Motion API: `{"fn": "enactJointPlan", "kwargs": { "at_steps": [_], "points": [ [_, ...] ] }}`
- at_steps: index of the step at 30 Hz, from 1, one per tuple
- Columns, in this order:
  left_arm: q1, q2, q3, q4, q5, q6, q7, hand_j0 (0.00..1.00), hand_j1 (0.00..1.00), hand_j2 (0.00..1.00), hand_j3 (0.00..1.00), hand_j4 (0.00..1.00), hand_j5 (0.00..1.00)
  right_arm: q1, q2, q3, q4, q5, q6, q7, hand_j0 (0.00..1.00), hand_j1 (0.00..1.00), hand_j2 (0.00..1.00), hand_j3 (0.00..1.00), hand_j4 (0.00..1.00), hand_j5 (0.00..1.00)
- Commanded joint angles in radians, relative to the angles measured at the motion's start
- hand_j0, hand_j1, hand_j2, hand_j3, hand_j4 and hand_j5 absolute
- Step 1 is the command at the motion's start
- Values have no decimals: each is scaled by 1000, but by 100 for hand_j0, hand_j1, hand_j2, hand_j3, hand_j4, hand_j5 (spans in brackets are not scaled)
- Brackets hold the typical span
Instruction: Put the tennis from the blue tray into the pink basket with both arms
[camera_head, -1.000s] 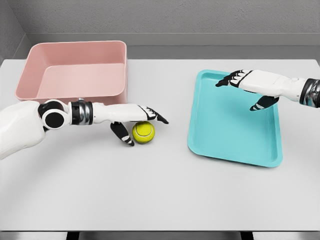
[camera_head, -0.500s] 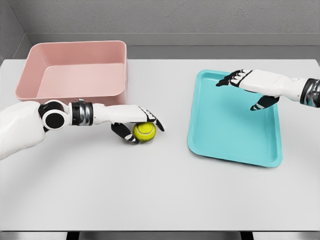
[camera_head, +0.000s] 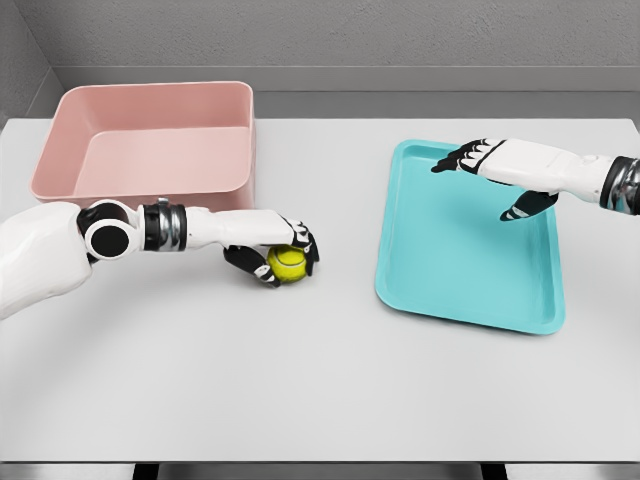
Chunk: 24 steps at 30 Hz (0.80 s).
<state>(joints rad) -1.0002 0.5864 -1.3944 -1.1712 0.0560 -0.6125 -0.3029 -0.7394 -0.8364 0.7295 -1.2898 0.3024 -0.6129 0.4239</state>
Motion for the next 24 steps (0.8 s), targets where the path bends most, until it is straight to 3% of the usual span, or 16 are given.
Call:
{"fn": "enactJointPlan", "kwargs": {
  "at_steps": [1, 21, 24],
  "points": [
    [0, 0, 3, -2, 7, 2, 1, 44, 44, 44, 44, 44, 44, 0, -1, -1, 0, -6, 2, 0, 100, 100, 100, 100, 100, 100],
    [-66, 9, 21, -21, 15, 2, 4, 44, 44, 44, 44, 44, 44, 0, -1, -1, 0, -6, 2, 0, 100, 100, 100, 100, 100, 100],
    [-72, 9, 57, -21, 15, 2, 4, 44, 44, 44, 44, 44, 44, 0, -1, -1, 0, -6, 2, 0, 100, 100, 100, 100, 100, 100]
  ]
}}
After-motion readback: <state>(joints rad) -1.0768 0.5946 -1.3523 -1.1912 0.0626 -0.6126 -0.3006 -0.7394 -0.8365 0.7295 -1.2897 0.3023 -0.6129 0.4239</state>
